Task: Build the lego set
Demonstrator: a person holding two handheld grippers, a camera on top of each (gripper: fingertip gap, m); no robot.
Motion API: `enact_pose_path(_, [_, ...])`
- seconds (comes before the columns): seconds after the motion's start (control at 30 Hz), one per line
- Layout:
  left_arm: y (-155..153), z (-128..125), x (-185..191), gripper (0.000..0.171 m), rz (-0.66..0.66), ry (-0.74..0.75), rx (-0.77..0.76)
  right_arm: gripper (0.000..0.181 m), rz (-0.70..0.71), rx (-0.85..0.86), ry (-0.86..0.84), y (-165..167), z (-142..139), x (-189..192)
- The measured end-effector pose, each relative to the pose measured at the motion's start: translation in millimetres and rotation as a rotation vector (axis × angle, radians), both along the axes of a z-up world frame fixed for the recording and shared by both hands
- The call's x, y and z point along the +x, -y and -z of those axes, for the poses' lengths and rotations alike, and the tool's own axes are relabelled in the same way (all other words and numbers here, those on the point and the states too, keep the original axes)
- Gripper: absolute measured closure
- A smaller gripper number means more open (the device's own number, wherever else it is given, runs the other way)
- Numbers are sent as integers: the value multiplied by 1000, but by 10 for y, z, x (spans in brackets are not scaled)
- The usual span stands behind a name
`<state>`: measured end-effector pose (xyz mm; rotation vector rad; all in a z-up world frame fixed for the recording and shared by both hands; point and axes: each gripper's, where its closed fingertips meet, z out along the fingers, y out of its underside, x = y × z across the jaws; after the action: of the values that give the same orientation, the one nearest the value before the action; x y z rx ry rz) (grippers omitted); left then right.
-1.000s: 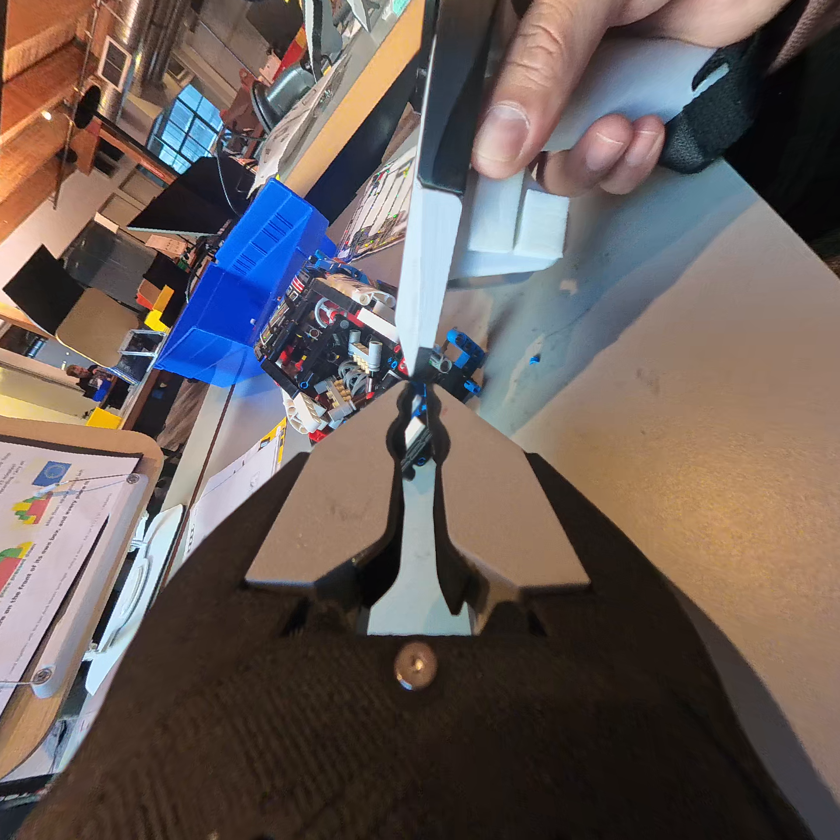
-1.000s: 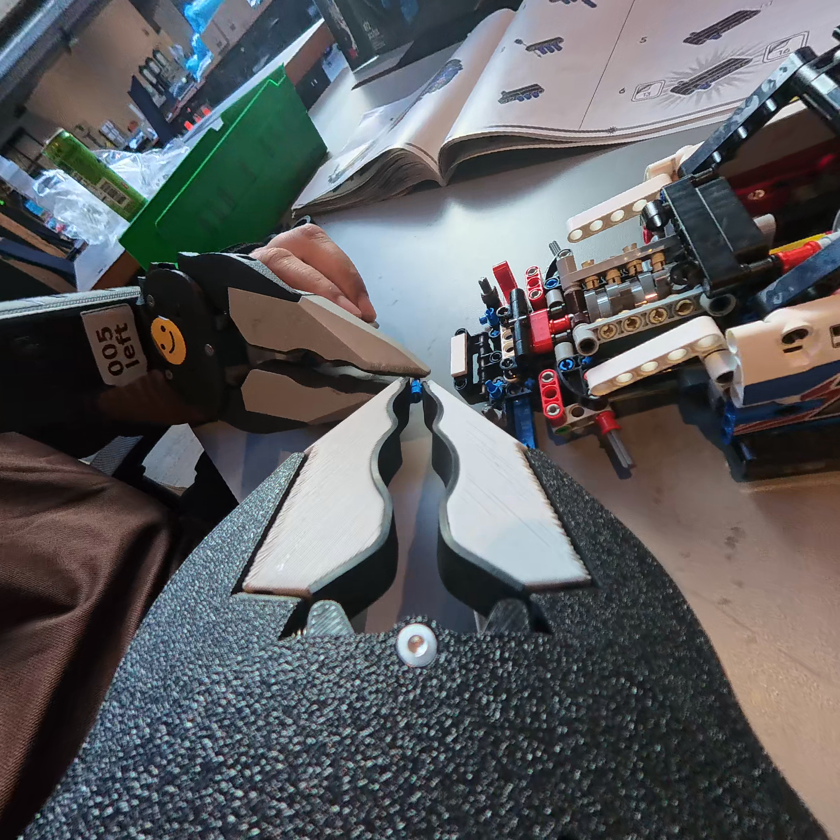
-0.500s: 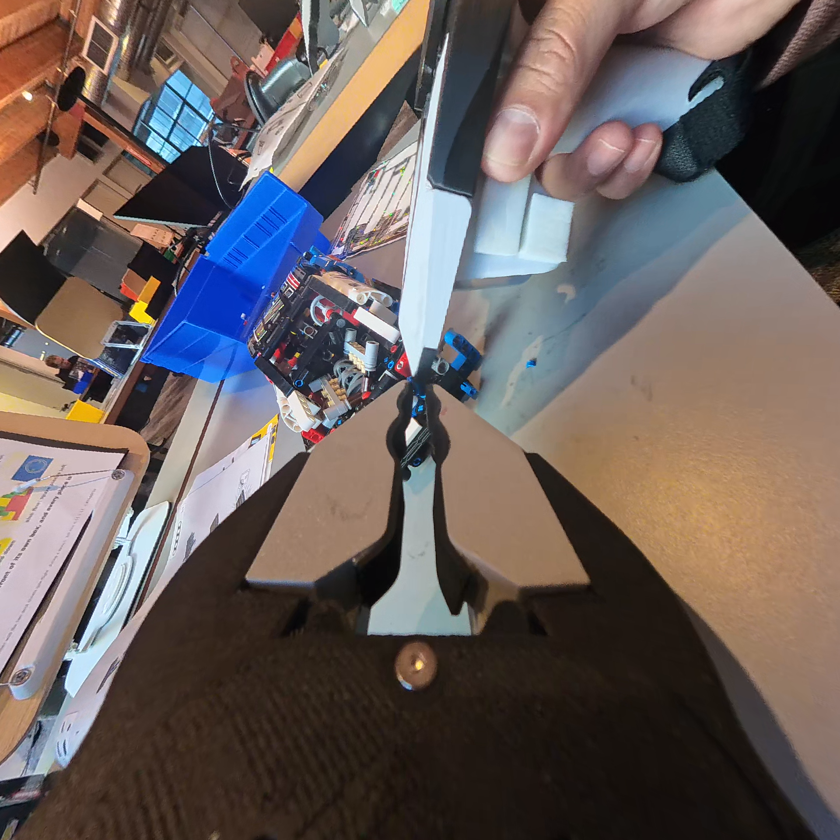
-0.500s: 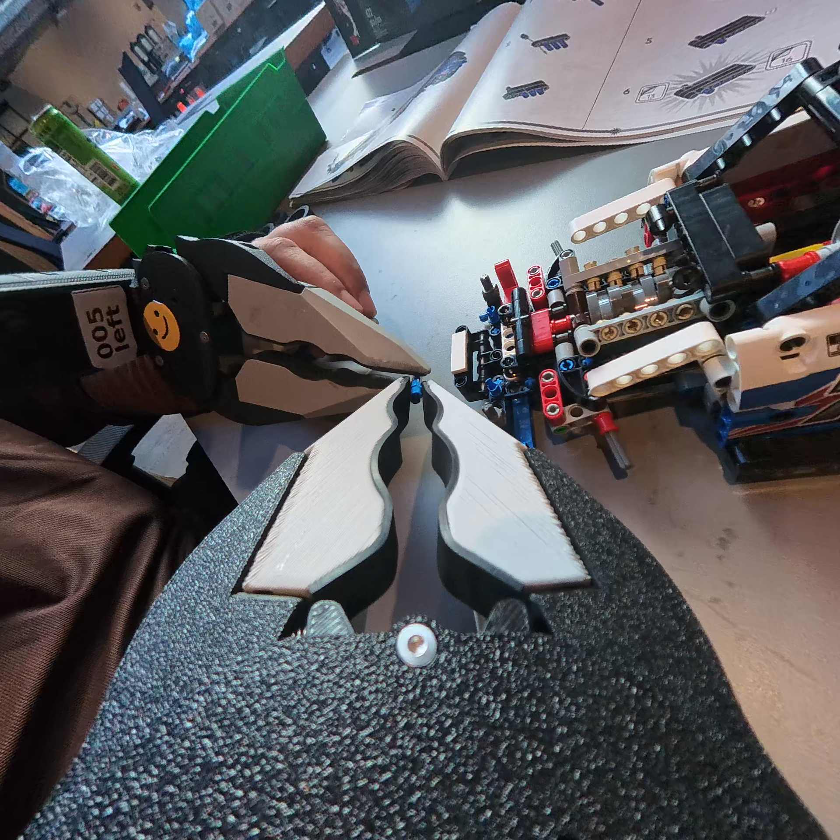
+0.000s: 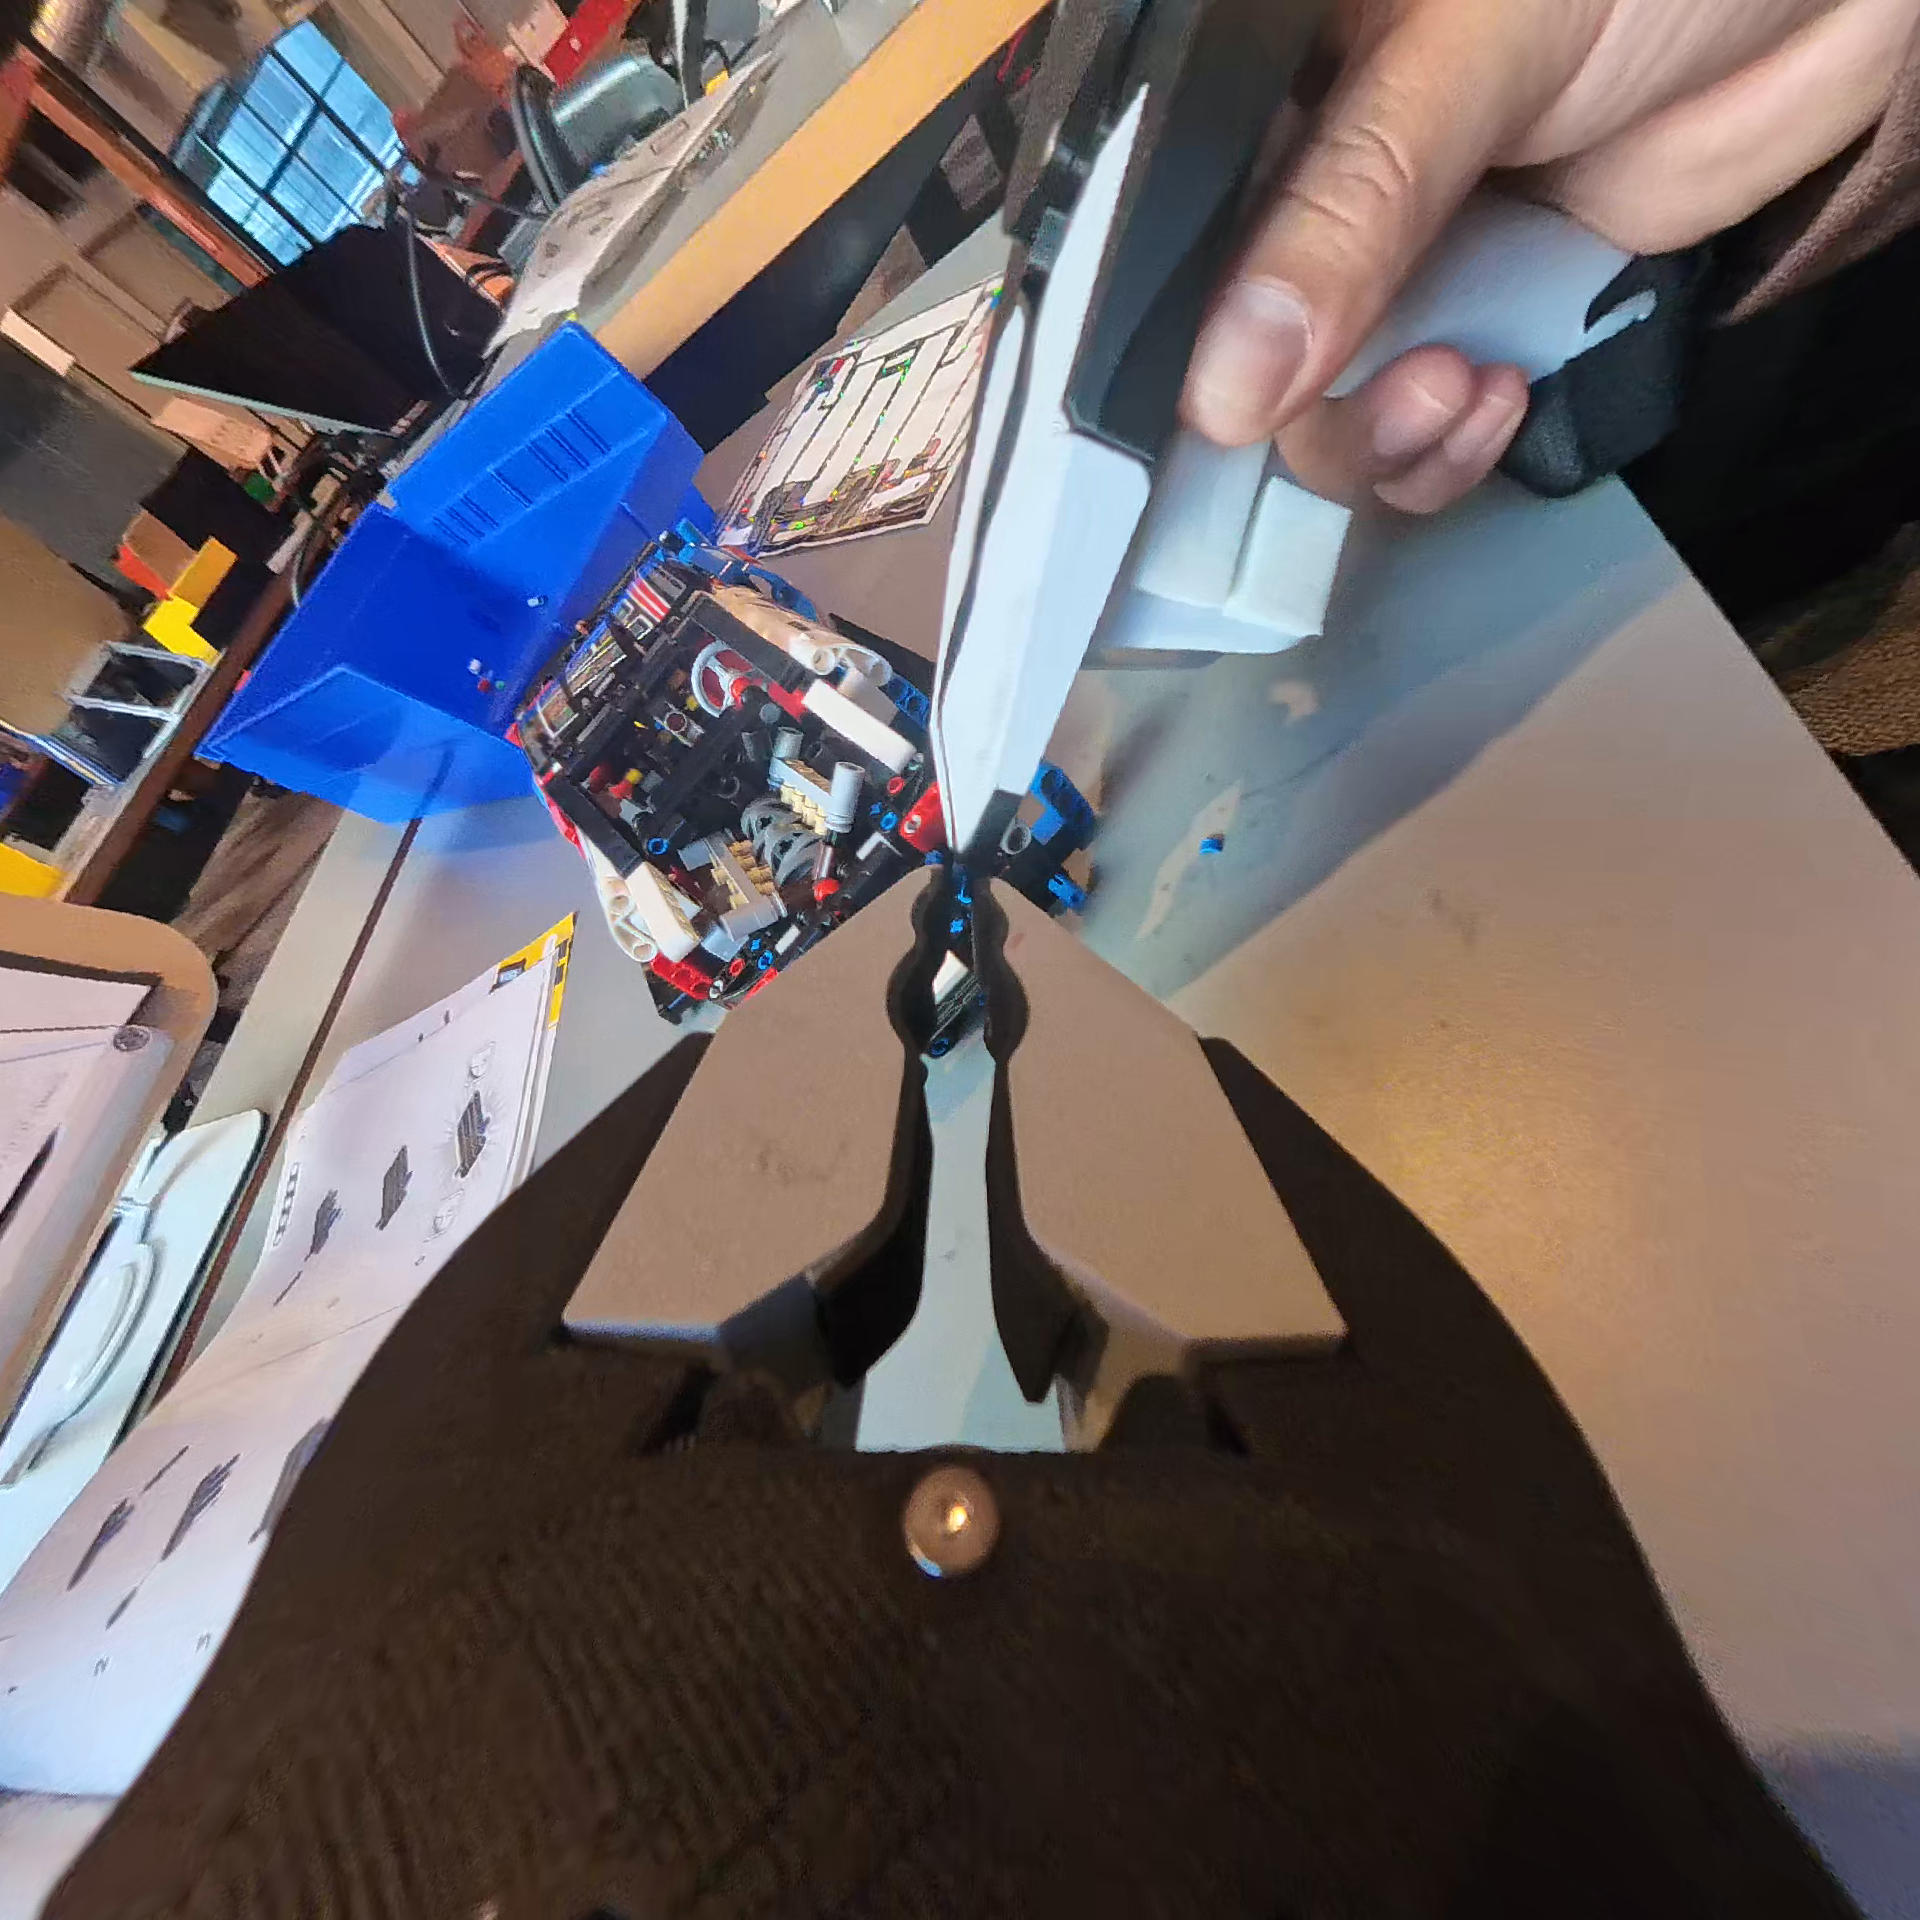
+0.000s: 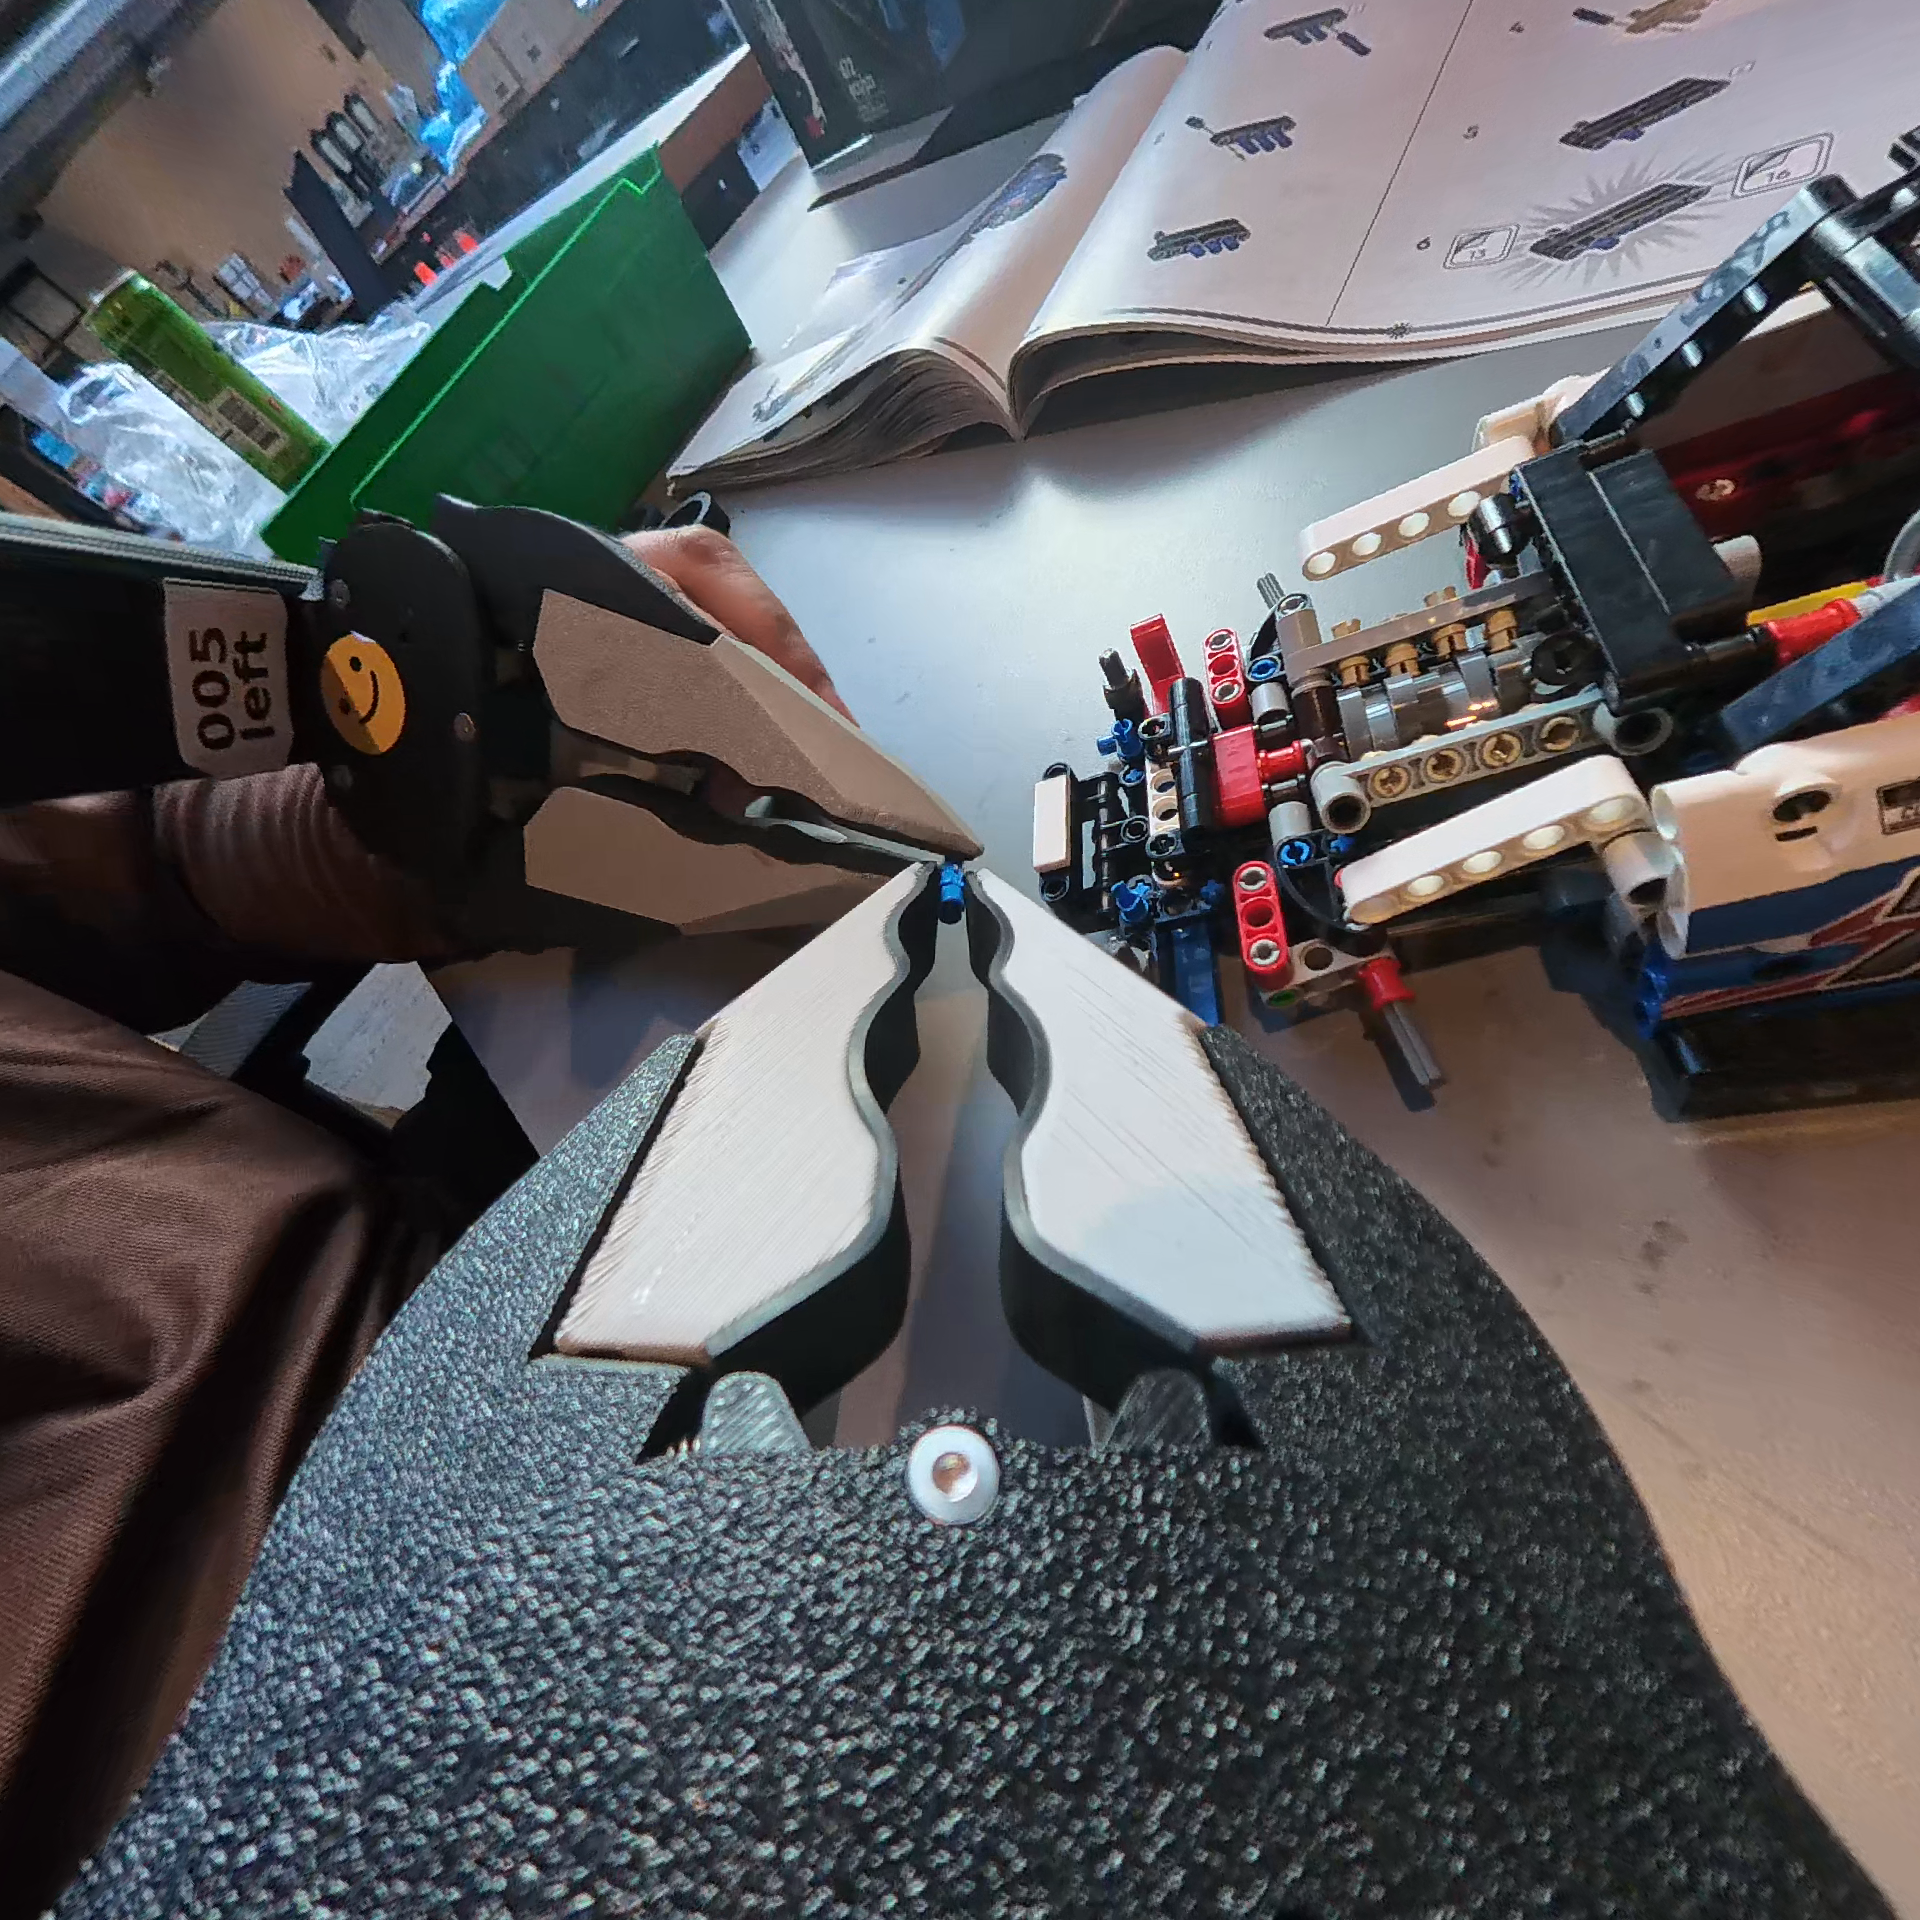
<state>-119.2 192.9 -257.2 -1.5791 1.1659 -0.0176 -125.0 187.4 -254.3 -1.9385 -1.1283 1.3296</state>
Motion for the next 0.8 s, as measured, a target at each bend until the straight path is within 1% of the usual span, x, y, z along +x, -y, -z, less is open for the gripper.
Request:
enact_pose_path(0.13, [-11,39,-6,171,-6,-41,0,176,6,-5,9,-11,32,1])
enact_pose_path(0.43, [-13,61,-16,171,-20,-33,-41,176,20,-3,11,-19,39,-10])
enact_pose_path(0.8, [-16,46,-14,171,-23,-8,-49,176,31,-5,-2,-23,17,-8])
